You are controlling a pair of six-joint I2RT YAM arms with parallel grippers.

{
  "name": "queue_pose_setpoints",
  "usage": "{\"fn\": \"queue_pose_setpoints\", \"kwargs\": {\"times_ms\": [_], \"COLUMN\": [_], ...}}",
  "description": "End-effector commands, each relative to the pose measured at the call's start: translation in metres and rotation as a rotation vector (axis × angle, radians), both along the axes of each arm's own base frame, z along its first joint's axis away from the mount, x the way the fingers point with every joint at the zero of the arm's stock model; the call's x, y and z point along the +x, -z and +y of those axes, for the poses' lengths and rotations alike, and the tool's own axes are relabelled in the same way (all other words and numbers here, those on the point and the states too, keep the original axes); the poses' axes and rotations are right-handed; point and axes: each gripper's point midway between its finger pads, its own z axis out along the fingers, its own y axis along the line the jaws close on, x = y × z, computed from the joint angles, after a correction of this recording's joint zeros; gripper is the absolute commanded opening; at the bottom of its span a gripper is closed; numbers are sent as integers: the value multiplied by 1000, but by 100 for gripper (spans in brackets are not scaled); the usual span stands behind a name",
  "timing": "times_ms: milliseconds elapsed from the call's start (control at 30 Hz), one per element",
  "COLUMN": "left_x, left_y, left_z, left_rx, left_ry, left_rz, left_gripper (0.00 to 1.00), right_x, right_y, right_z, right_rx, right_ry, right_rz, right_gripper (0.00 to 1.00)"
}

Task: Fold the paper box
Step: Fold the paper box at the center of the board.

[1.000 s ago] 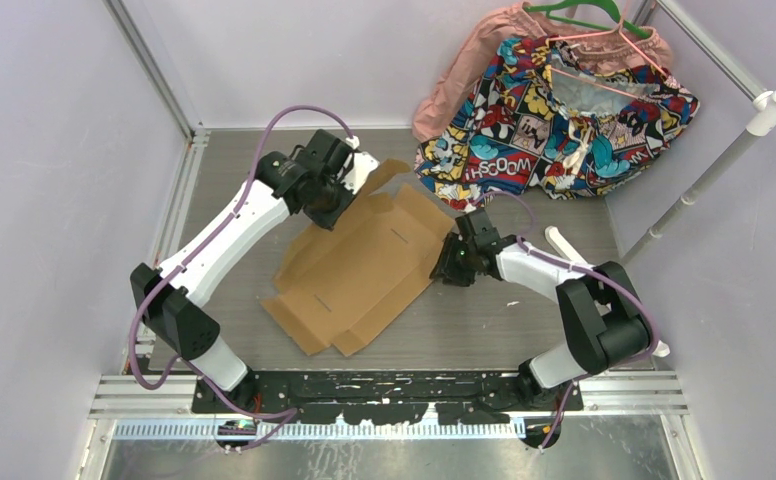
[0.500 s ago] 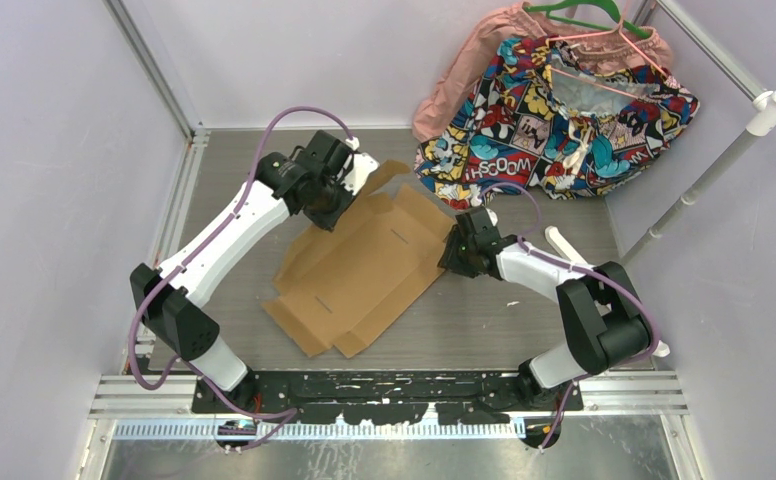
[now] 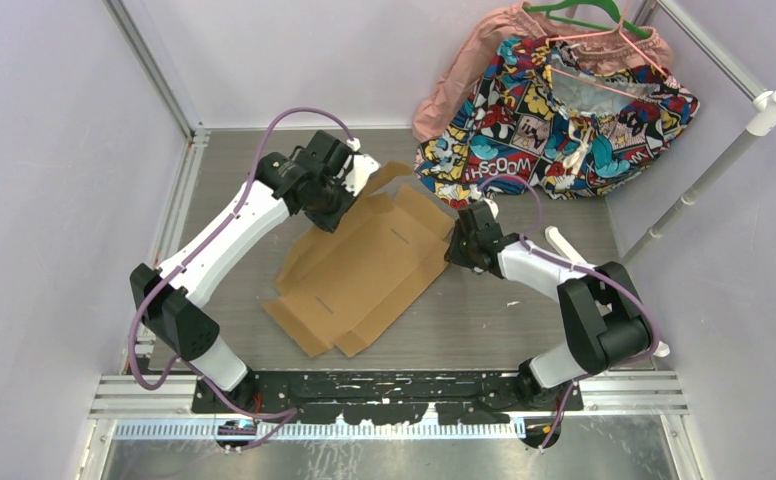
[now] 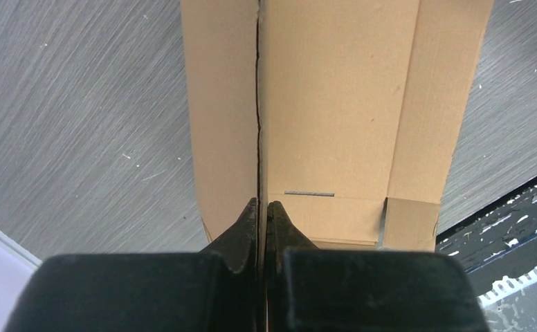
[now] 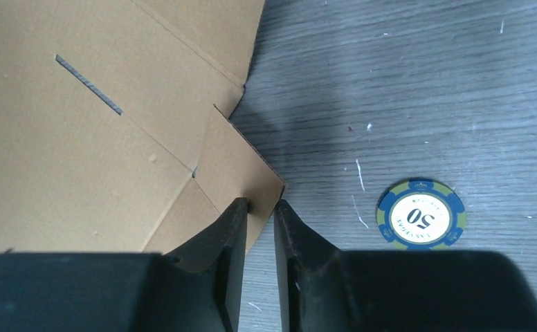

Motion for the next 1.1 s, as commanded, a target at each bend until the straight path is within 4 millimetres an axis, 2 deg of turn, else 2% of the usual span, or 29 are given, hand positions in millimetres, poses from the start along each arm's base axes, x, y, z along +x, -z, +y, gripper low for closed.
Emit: {"fn": "queue_pose_setpoints", "kwargs": {"times_ms": [0, 167, 600, 800, 1067], "left_x": [-5, -9, -17, -21, -25], "left_y": [-27, -31, -39, -44, -50], "left_z": [-13, -19, -32, -34, -38], "left_rx": [-119, -153, -225, -248, -277], "left_ry": [29, 47, 89, 102, 119], "left_rz": [-38, -31, -2, 0, 2], "left_gripper": [0, 0, 0, 0, 0], "right_x": [25, 24, 20, 25, 22], "right_y": [-36, -43, -57, -55, -42], "right_z": [9, 15, 39, 46, 49], "right_rx": [13, -10, -236, -241, -231], "right_ry": [-48, -112, -310, -322, -329], "right_rz": [-131, -143, -167, -158, -137], "right_gripper": [24, 22, 20, 20, 20]}}
